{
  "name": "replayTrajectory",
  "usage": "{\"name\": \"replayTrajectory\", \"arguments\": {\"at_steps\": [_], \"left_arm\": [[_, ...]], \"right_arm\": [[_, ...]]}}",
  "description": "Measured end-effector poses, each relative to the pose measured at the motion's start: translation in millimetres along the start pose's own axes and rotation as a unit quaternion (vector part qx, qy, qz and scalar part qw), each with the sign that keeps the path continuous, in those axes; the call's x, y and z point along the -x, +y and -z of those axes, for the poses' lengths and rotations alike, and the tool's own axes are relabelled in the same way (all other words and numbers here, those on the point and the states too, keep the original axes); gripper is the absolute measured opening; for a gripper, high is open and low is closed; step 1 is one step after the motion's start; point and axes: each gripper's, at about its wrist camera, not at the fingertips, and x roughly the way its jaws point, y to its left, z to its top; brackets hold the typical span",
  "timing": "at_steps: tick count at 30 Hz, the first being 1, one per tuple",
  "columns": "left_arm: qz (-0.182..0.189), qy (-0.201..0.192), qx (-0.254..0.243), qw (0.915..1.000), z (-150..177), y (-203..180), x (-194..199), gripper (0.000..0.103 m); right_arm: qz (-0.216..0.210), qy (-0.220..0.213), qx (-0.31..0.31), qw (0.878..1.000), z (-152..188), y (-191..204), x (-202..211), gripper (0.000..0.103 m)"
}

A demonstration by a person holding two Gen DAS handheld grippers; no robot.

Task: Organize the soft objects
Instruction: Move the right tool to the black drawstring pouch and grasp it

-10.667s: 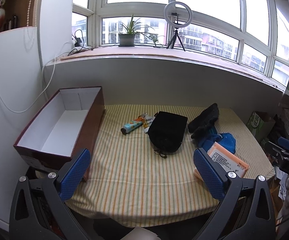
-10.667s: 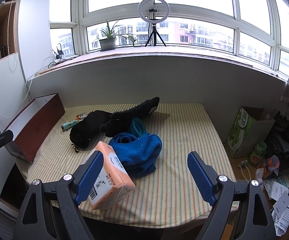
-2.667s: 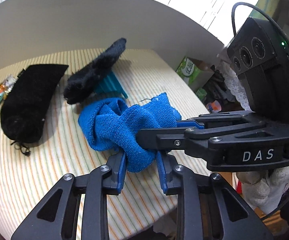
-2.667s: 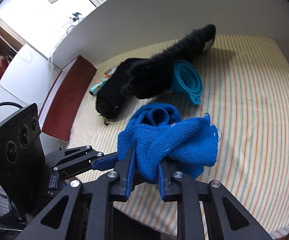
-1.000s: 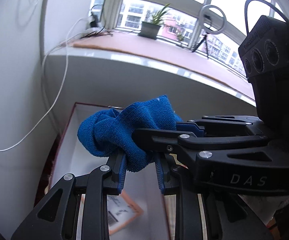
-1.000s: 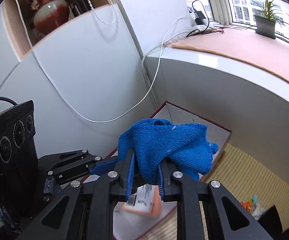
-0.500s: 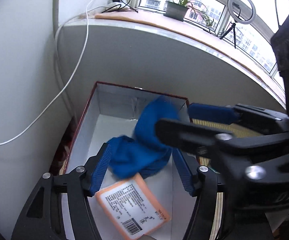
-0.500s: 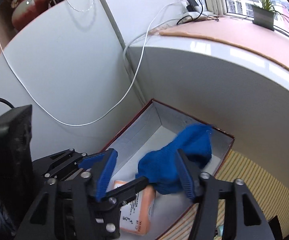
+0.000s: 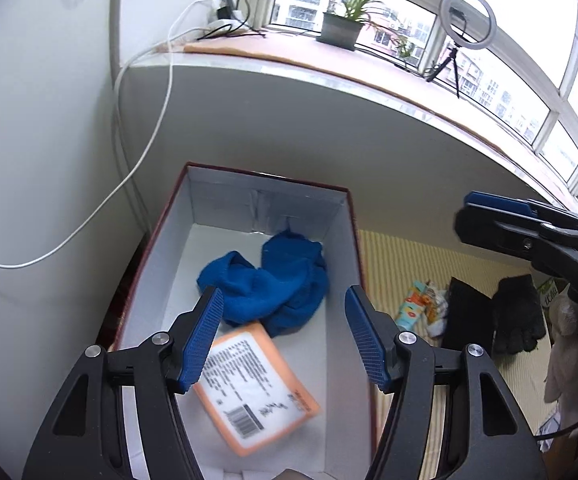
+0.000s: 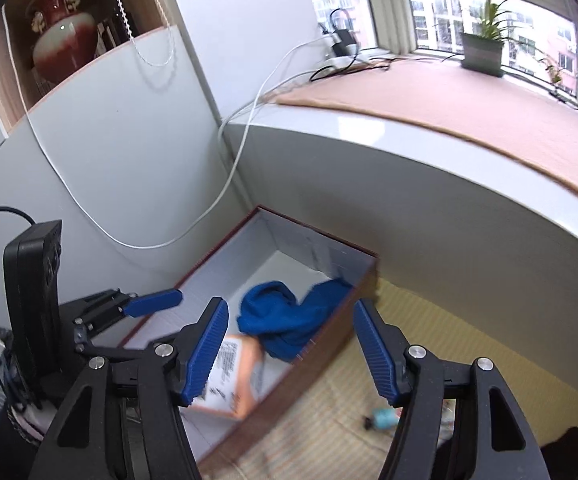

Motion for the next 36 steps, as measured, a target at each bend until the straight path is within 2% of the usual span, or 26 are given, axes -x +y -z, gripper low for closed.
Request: {"name": "replayTrajectory", "arguments": {"at_steps": [5, 12, 18, 25, 30, 36], "left_arm": [[0.023, -0.009, -0.009, 0.9996, 10, -21, 15, 0.063], [0.067, -0.02, -0.036, 0.9969, 33, -67, 34, 0.063], [0.113, -0.003, -0.047, 0.9925, 55, -106, 28, 0.063], [0.138, 0.036, -0.053, 0.9884, 89, -148, -3, 0.063], [0.149, 0.074, -0.048, 0.9849, 110, -170, -33, 0.063], [0.149, 0.088, -0.046, 0.9839, 119, -186, -54, 0.063]], "right_arm": [[0.009, -0.015, -0.01, 1.0, 23, -18, 36, 0.061], [0.014, -0.025, -0.069, 0.997, 69, -67, 86, 0.062], [0.052, -0.012, -0.105, 0.993, 104, -115, 110, 0.068], [0.068, 0.04, -0.108, 0.991, 127, -144, 92, 0.068], [0.066, 0.073, -0.096, 0.991, 136, -153, 59, 0.068], [0.077, 0.117, -0.092, 0.986, 140, -168, 16, 0.068]]}}
